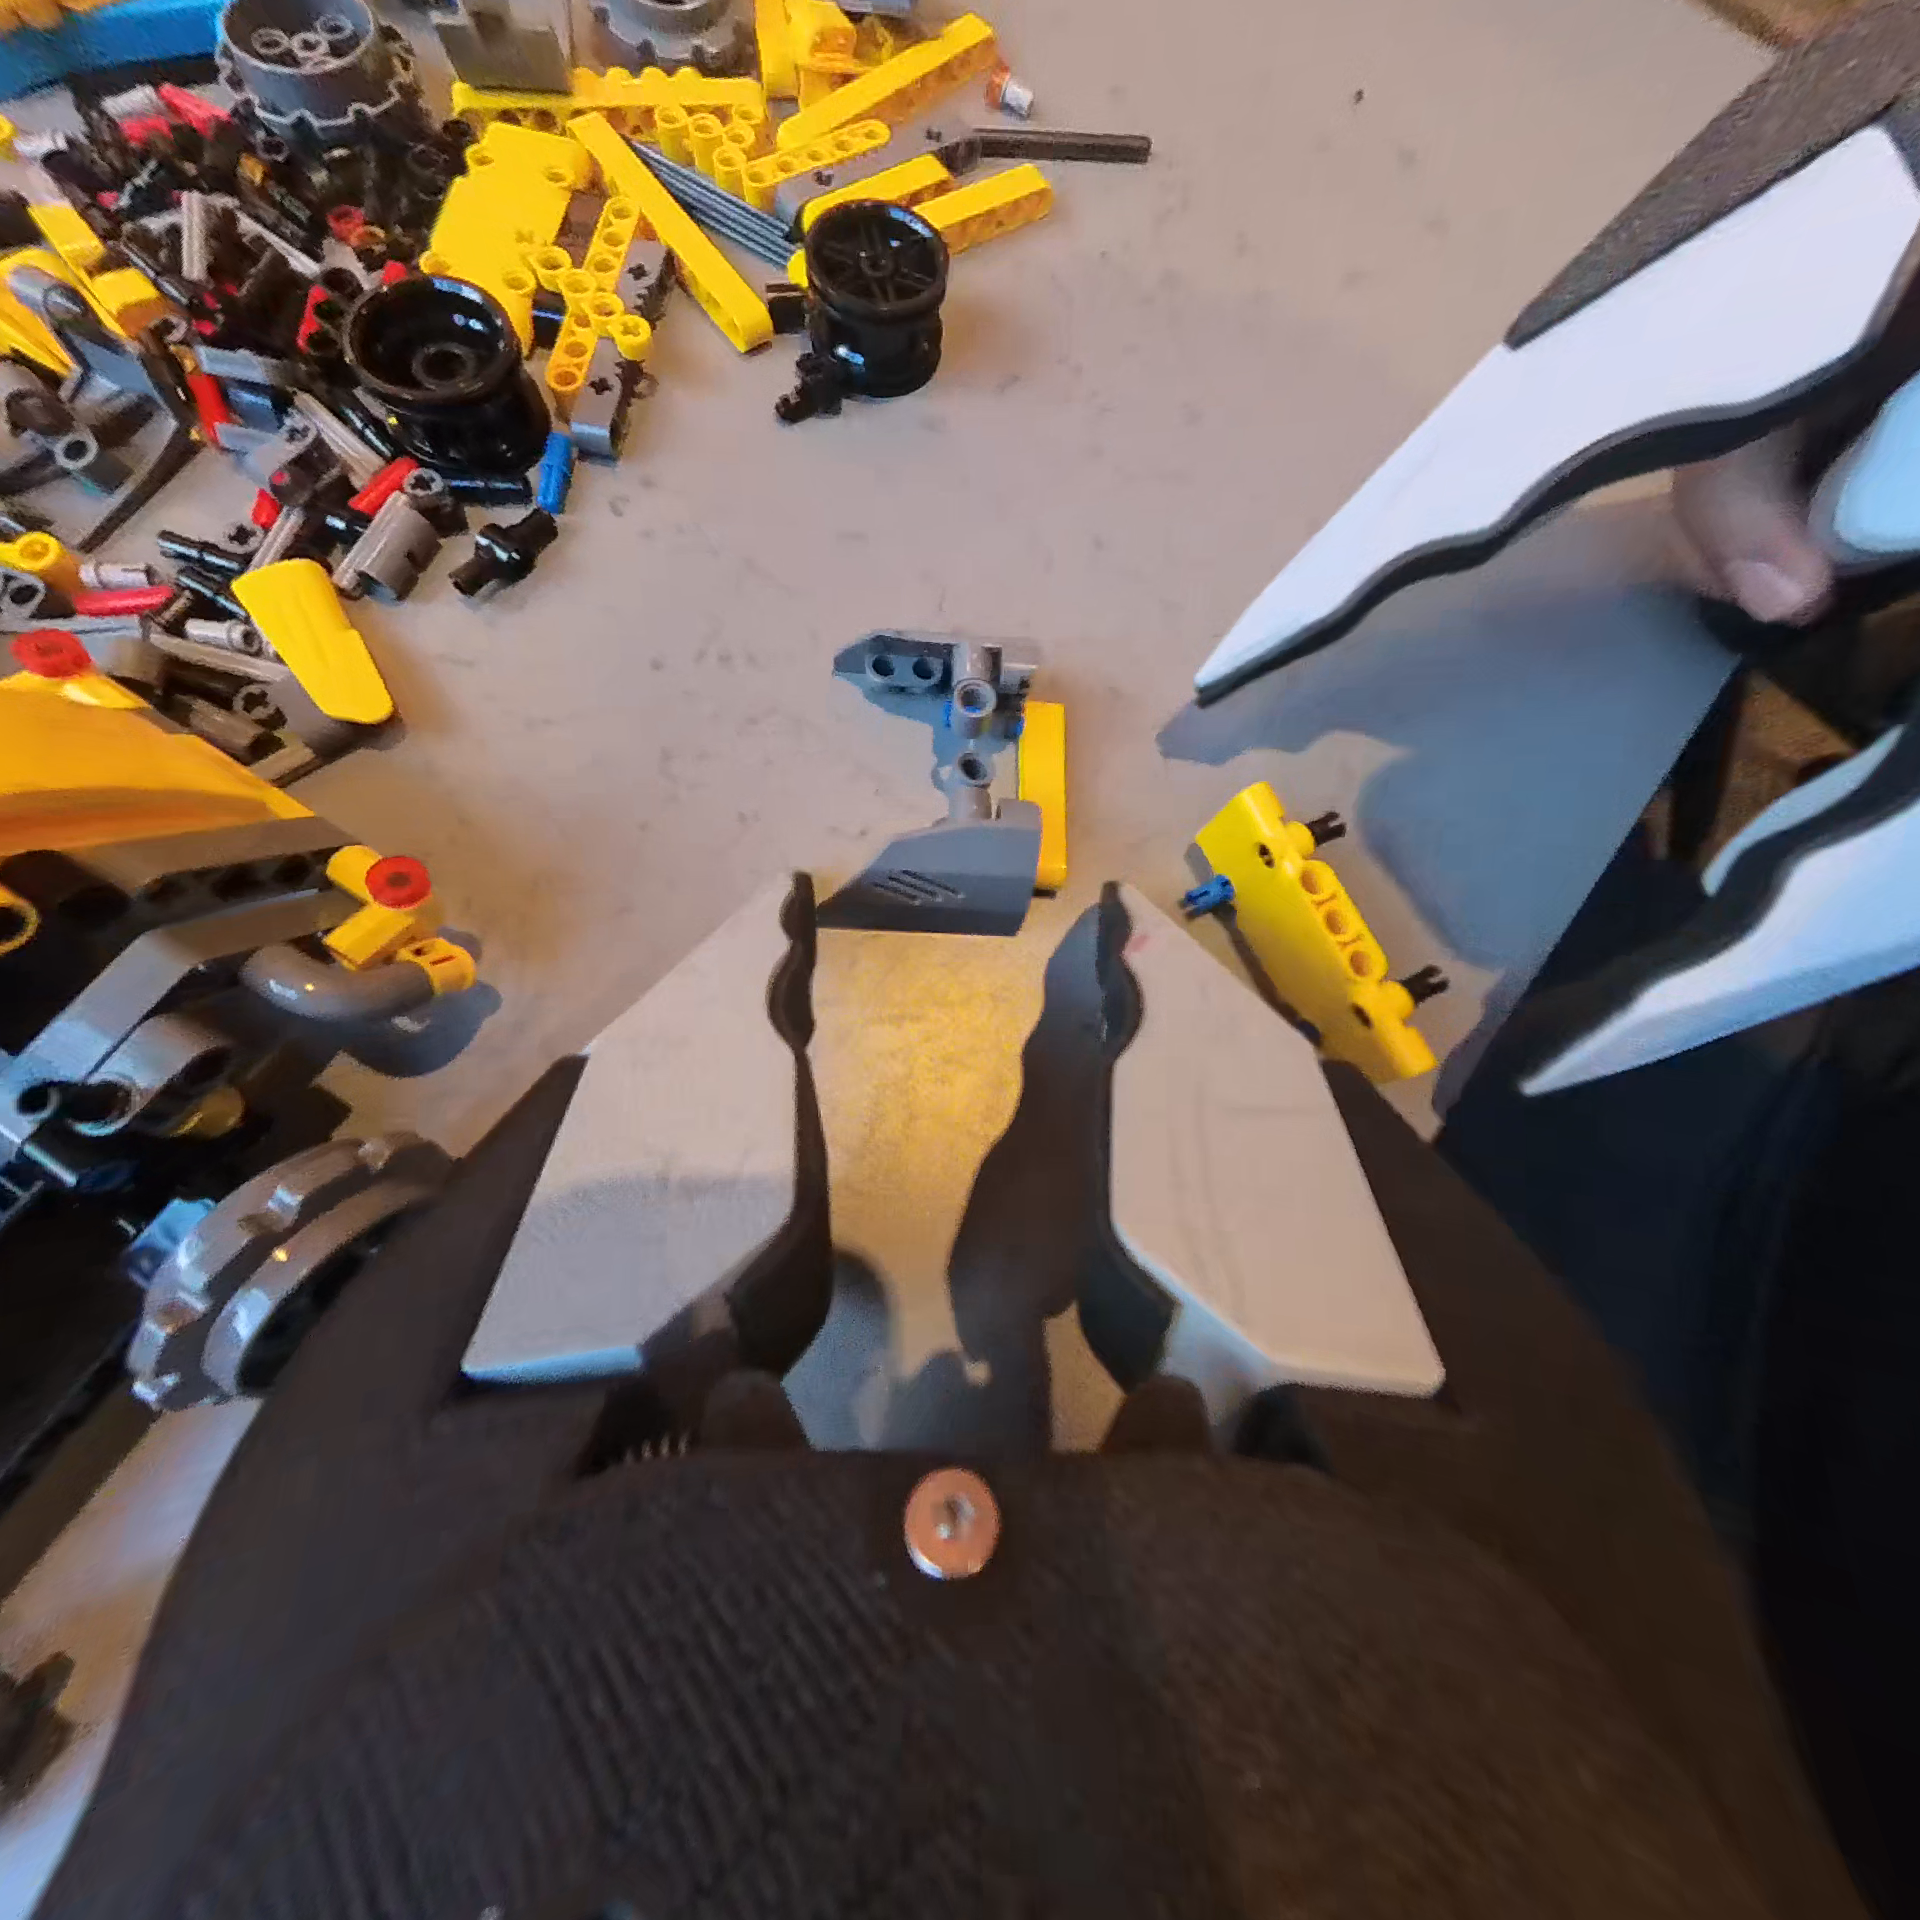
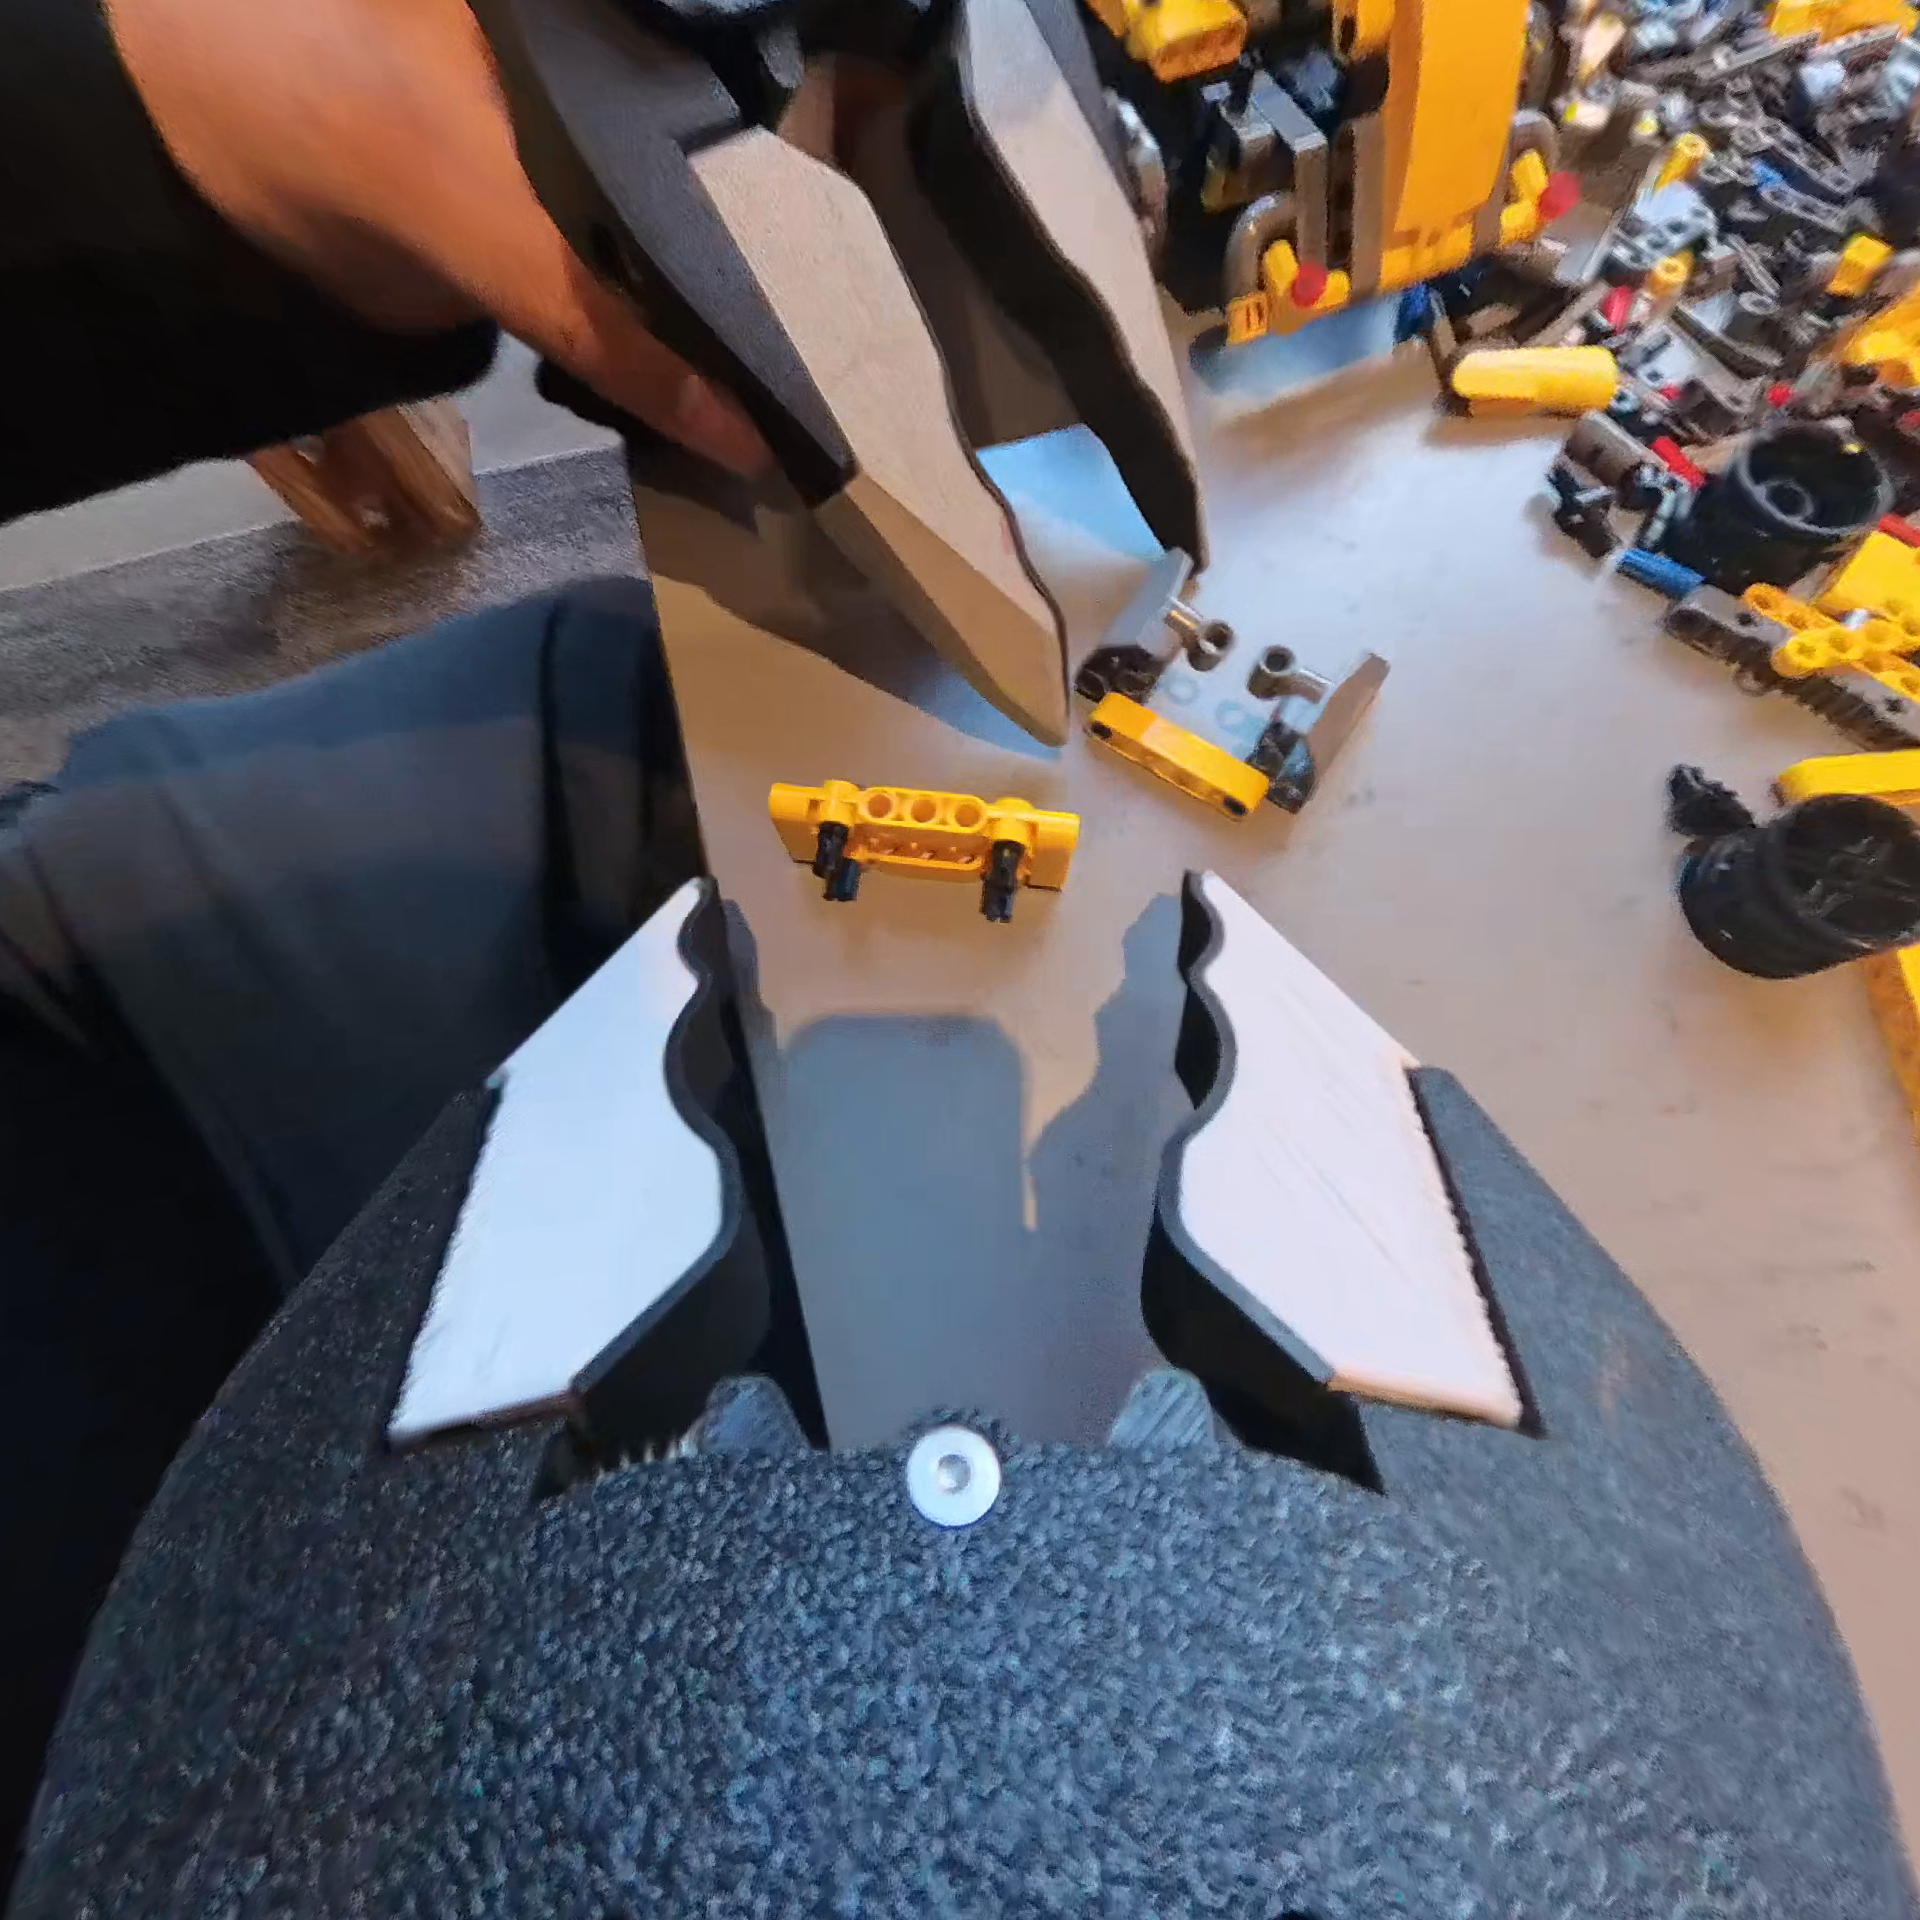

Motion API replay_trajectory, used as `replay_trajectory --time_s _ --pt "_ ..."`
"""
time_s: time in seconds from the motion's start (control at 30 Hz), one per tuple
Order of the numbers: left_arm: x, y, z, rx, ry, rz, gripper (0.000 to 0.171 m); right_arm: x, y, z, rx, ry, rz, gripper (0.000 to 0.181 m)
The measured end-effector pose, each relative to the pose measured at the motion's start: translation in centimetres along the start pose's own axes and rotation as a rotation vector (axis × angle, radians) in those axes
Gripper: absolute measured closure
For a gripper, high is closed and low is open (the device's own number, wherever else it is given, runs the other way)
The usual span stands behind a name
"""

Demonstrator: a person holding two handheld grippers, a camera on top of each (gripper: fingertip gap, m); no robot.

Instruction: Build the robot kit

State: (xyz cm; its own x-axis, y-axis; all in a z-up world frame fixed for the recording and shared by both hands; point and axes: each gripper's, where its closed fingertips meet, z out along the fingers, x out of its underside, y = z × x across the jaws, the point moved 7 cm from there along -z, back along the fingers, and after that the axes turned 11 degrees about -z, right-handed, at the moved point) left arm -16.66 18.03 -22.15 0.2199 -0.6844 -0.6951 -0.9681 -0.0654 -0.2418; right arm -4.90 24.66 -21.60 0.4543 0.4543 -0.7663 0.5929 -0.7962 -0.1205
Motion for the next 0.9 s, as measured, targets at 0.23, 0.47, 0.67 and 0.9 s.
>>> replay_trajectory --time_s 0.23,0.47,0.67,0.9 --pt "-0.1 0.1 0.0 -0.025 -0.015 -0.05 0.131 -0.3 0.0 1.5 0.023 0.078 0.044 0.101" --pt "-0.1 -0.4 0.1 0.08 -0.033 -0.146 0.125 -0.5 0.5 1.9 0.036 0.088 0.041 0.118" --pt "0.1 -0.6 0.0 0.13 -0.024 -0.145 0.127 0.3 -1.0 0.6 0.071 0.049 0.079 0.118" --pt "0.3 -1.2 0.1 0.088 -0.019 -0.067 0.129 1.5 -3.5 -1.4 0.034 -0.025 0.025 0.118"
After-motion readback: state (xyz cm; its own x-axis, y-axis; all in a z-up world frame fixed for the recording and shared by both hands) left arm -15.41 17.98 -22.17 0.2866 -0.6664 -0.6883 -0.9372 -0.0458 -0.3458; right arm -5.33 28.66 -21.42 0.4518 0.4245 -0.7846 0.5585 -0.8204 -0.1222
